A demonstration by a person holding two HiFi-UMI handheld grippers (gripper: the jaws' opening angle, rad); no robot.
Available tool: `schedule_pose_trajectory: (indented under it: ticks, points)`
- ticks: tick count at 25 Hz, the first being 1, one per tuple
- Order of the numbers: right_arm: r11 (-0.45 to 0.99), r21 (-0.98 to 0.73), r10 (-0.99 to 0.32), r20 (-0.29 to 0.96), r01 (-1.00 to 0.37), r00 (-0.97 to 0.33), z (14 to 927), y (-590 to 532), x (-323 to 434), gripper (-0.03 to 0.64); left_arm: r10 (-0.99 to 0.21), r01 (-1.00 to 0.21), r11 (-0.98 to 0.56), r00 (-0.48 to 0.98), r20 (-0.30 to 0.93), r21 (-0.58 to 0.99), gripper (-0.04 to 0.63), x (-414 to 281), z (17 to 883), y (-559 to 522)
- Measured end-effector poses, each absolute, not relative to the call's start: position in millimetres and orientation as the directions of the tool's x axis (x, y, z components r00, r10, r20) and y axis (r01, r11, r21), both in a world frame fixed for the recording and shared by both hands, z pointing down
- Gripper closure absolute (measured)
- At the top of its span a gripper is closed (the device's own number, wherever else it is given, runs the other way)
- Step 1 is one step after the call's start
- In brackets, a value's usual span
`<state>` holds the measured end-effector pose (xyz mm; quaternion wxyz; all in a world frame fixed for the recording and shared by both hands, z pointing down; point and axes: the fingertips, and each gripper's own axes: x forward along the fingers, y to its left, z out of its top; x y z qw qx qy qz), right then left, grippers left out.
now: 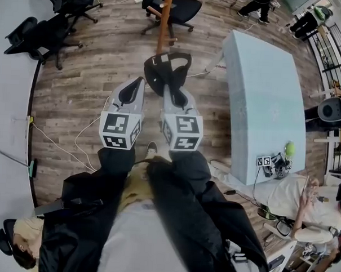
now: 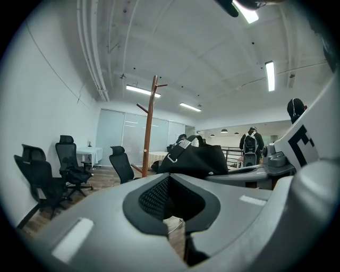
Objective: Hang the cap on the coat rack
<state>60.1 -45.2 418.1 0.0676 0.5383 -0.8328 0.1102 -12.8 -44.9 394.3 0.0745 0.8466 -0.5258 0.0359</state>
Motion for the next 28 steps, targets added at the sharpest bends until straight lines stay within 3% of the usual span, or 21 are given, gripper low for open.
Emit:
schedule_pose_trajectory:
  ticks: [13,28]
  points:
    - [0.428,-0.131,-0.853,0.268,-0.894,-0.447,435,-101,59,0.611,-0.896,-0.914,-0.397,0.406,0.178,0.089,0.597,-15,410,-107]
    - [0.351,-0.065,-0.895,0.270,-0.934,-0.356,422,-200,38,0.611,-0.842,-0.854,-0.506,0.520,0.141,0.123,0.597,-21,399,-221]
